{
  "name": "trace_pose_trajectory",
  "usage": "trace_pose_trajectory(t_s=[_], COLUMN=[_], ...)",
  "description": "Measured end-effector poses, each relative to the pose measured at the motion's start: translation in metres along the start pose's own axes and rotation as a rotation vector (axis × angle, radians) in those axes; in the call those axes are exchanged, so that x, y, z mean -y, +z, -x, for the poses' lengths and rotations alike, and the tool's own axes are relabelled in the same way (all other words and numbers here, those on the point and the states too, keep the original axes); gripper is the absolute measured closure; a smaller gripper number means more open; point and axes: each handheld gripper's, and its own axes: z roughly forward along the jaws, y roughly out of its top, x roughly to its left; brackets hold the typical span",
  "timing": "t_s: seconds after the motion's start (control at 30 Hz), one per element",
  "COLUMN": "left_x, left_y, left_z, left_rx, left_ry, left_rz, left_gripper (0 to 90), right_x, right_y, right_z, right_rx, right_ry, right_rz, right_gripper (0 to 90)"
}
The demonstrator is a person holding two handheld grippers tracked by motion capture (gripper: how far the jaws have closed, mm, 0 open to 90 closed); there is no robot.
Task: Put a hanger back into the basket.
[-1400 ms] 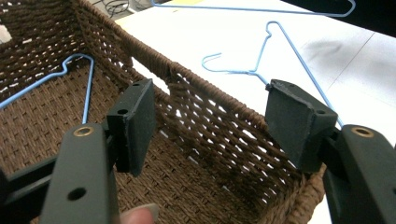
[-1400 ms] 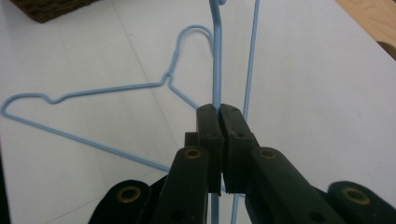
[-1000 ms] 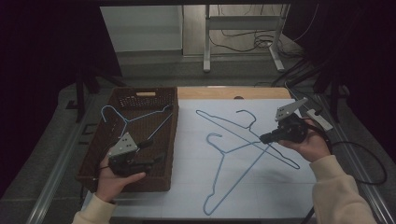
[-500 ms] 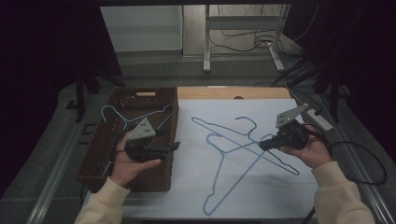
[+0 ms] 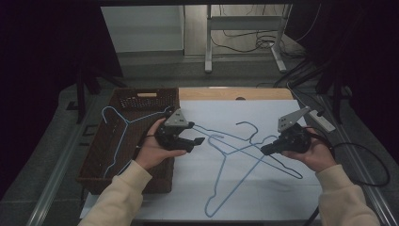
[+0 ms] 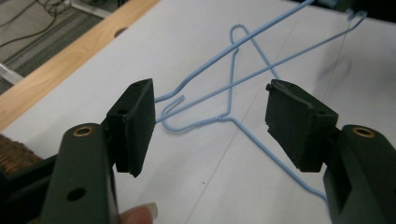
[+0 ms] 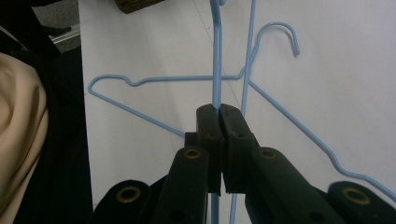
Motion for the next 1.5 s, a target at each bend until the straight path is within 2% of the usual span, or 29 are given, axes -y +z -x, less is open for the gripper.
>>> trace_pose_trajectory(t_s=[0.13, 0.23, 0.4, 0.43, 0.57, 0.67, 0.7, 0.73, 0.8, 0.87, 1.0, 1.07, 1.17, 1.2, 1.3, 1.33, 1.4, 1.43, 1.5], left_x=[-0.008, -0.012, -0.021, -0.021, -0.023, -0.023, -0.023, -0.022, -0.022, -0.022, -0.022, -0.022, -0.020, -0.020, -0.018, -0.018, -0.018, -0.018, -0.018], left_y=[0.022, 0.030, 0.052, 0.052, 0.063, 0.068, 0.068, 0.069, 0.068, 0.066, 0.059, 0.056, 0.051, 0.050, 0.039, 0.039, 0.030, 0.030, 0.024], left_z=[-0.001, 0.001, 0.003, 0.003, 0.006, 0.009, 0.009, 0.011, 0.013, 0.015, 0.020, 0.022, 0.025, 0.026, 0.024, 0.024, 0.023, 0.023, 0.022], left_rx=[0.022, 0.030, 0.048, 0.048, 0.055, 0.074, 0.074, 0.075, 0.082, 0.085, 0.104, 0.115, 0.141, 0.148, 0.167, 0.167, 0.164, 0.164, 0.165], left_ry=[0.034, 0.051, 0.105, 0.105, 0.154, 0.196, 0.196, 0.215, 0.219, 0.235, 0.250, 0.251, 0.236, 0.231, 0.171, 0.171, 0.145, 0.145, 0.129], left_rz=[-0.040, -0.051, -0.085, -0.085, -0.115, -0.140, -0.140, -0.155, -0.174, -0.183, -0.184, -0.183, -0.166, -0.159, -0.108, -0.108, -0.072, -0.072, -0.044], left_gripper=[34.5, 34.5, 34.9, 35.4, 39.6, 48.6, 52.3, 63.1, 71.4, 74.2, 80.9, 81.7, 86.3, 86.3, 86.8, 86.9, 86.9, 87.0, 87.0], right_x=[0.000, -0.001, -0.001, -0.001, -0.001, -0.001, -0.001, -0.001, 0.000, 0.001, 0.003, 0.003, 0.005, 0.005, 0.005, 0.005, 0.006, 0.006, 0.007], right_y=[0.001, 0.001, 0.002, 0.002, 0.002, 0.001, 0.001, 0.001, 0.000, -0.001, -0.002, -0.003, -0.006, -0.006, -0.009, -0.009, -0.012, -0.012, -0.015], right_z=[-0.001, -0.001, -0.002, -0.002, -0.004, -0.005, -0.005, -0.005, -0.004, -0.002, 0.003, 0.004, 0.008, 0.008, 0.007, 0.007, 0.006, 0.006, 0.006], right_rx=[-0.008, -0.012, -0.028, -0.028, -0.049, -0.075, -0.076, -0.074, -0.069, -0.062, -0.016, -0.007, 0.036, 0.036, 0.075, 0.075, 0.113, 0.113, 0.139], right_ry=[-0.002, -0.005, -0.014, -0.014, -0.028, -0.042, -0.044, -0.045, -0.045, -0.038, -0.015, -0.011, 0.008, 0.008, 0.009, 0.009, 0.015, 0.015, 0.020], right_rz=[-0.004, -0.009, -0.015, -0.015, -0.016, -0.013, -0.013, -0.017, -0.019, -0.013, 0.007, 0.011, 0.056, 0.056, 0.116, 0.116, 0.180, 0.180, 0.227], right_gripper=[88.1, 88.1, 88.1, 88.1, 88.1, 88.1, 88.0, 88.1, 88.0, 87.9, 87.6, 87.6, 87.1, 87.1, 85.4, 85.4, 81.0, 81.0, 78.7])
